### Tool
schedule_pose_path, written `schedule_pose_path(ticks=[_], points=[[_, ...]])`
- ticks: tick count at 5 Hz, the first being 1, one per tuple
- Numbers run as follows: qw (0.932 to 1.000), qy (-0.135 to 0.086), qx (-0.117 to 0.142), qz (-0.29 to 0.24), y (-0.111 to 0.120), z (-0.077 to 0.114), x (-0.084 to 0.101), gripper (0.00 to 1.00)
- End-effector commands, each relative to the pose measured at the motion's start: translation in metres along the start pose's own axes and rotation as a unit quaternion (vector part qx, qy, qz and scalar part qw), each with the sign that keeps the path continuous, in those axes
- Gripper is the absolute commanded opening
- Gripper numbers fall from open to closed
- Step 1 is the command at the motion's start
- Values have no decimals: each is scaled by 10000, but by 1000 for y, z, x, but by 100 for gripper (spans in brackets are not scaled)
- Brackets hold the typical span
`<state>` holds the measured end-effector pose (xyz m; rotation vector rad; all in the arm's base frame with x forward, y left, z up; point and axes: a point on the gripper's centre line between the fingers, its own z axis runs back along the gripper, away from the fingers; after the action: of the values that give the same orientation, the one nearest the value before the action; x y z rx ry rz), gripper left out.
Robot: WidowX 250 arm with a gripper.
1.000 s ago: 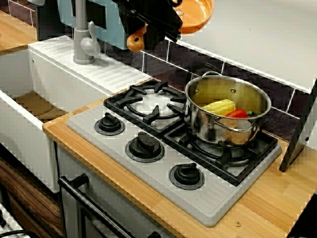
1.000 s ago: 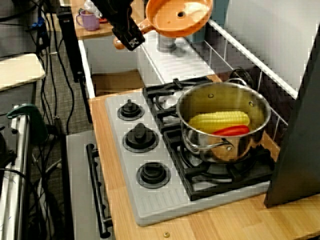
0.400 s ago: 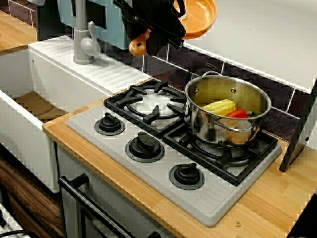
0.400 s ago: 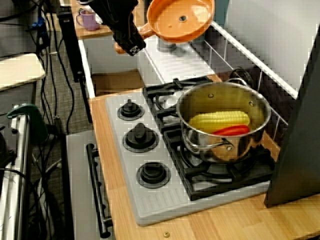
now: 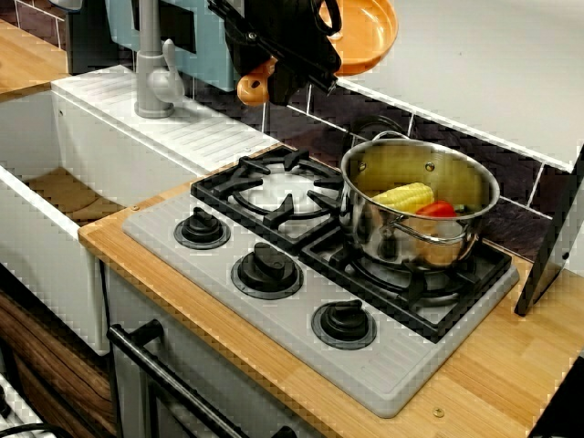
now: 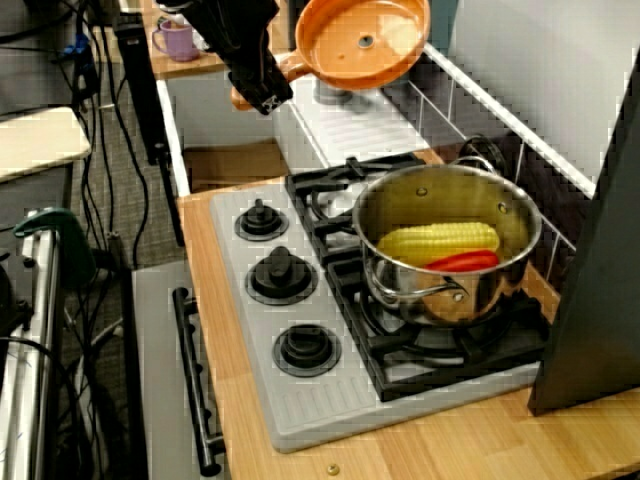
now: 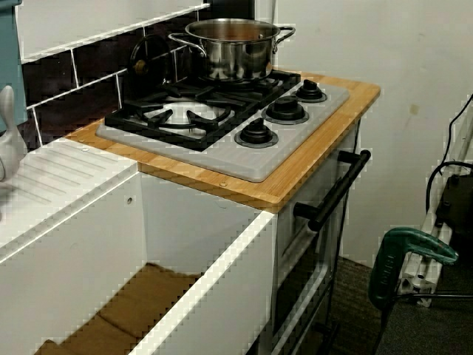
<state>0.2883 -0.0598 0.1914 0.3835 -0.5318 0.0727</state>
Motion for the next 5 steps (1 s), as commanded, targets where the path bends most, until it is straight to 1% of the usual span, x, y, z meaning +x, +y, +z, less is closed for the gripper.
schedule_pose_path(ticks=[1,3,5], points=[[9998,-92,-81,126,8,9,7,0],[9998,-35,-90,159,12,7,8,0],[9993,52,-260,251,22,17,11,0]])
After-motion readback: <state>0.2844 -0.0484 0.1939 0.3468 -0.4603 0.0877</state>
